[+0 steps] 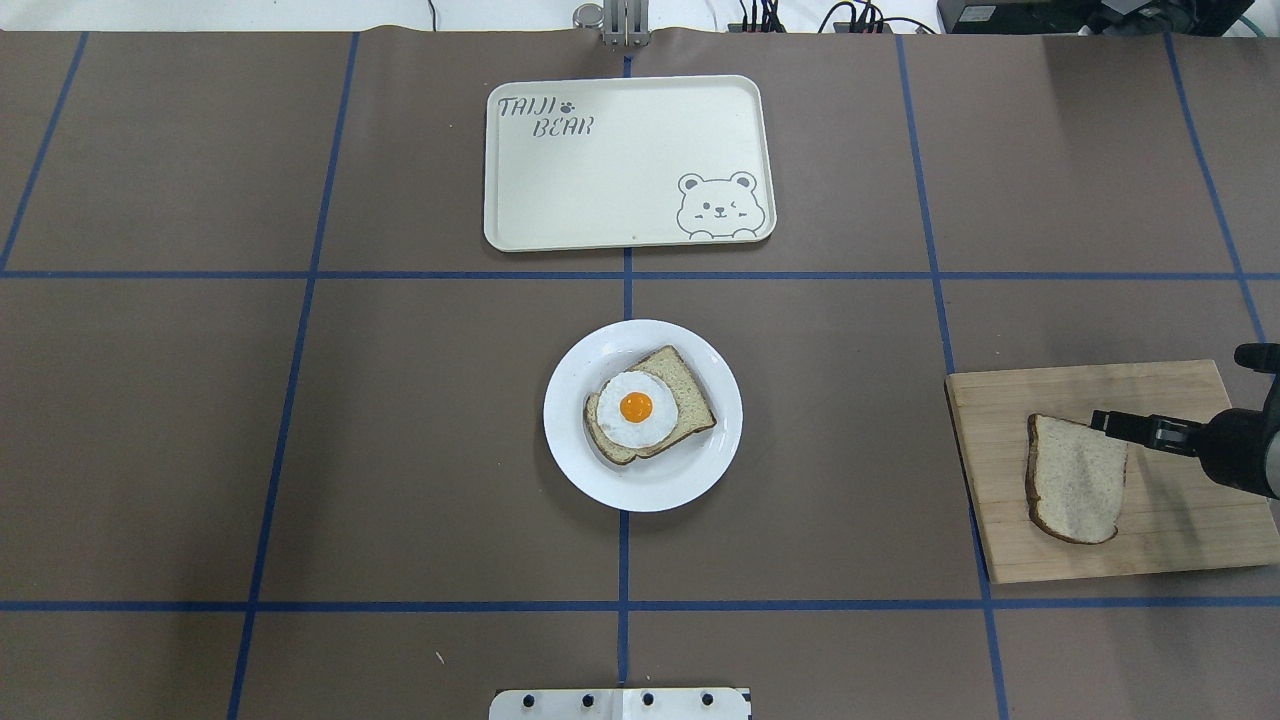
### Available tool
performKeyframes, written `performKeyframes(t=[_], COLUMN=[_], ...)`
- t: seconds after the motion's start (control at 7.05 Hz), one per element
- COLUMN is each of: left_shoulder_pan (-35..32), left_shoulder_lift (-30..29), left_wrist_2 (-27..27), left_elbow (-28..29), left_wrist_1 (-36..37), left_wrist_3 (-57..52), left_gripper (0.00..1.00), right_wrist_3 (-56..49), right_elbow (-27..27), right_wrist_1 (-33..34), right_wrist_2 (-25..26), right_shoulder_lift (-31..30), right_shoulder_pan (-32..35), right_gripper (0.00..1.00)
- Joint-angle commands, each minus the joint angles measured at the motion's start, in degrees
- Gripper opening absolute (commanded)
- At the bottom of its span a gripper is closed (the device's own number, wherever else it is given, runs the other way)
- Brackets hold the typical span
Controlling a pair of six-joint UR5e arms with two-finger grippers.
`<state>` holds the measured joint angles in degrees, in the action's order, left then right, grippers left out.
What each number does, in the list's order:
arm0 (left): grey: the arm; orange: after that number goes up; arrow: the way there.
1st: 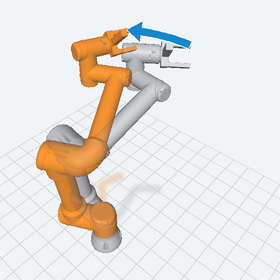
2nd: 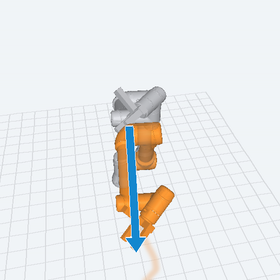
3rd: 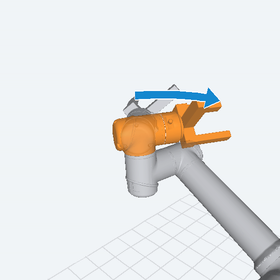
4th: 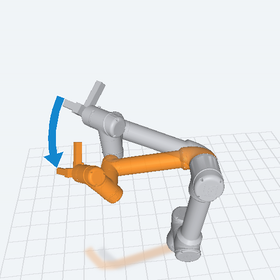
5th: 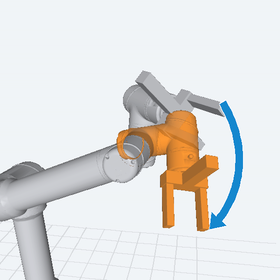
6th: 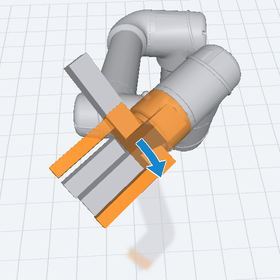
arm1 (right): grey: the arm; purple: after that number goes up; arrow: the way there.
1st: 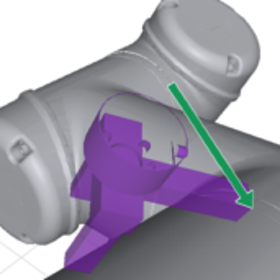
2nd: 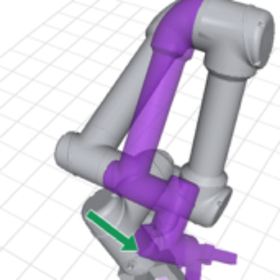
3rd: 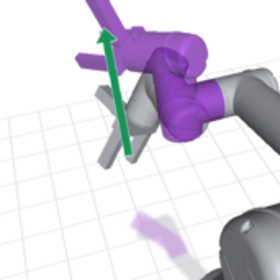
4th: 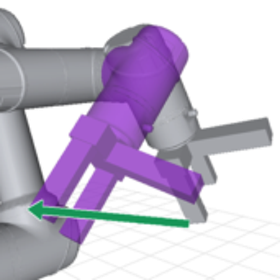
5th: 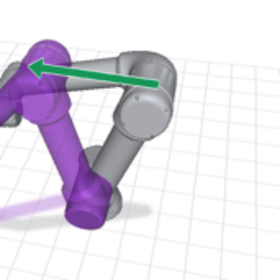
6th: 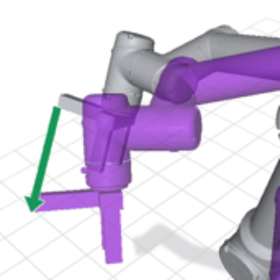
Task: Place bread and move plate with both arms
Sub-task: 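Lower the right gripper onto the bread slice on the cutting board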
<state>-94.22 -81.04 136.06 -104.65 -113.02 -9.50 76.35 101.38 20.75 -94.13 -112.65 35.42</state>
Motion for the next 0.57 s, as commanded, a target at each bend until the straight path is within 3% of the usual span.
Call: performKeyframes(t=[0.0,0.43], left_shoulder_pan=[0.0,0.0], left_shoulder_lift=[0.0,0.0], left_wrist_2=[0.0,0.0], left_elbow=[0.06,0.32], left_wrist_1=[-0.01,-0.01], left_wrist_3=[0.01,0.01], left_gripper=[0.99,0.99], right_wrist_3=[-0.59,-0.59], right_elbow=[-0.04,-0.04], right_wrist_1=[-0.01,-0.01], right_wrist_2=[1.23,2.2], right_shoulder_lift=[-1.26,-1.0], right_shoulder_pan=[-1.84,-3.86], right_gripper=[0.64,0.46])
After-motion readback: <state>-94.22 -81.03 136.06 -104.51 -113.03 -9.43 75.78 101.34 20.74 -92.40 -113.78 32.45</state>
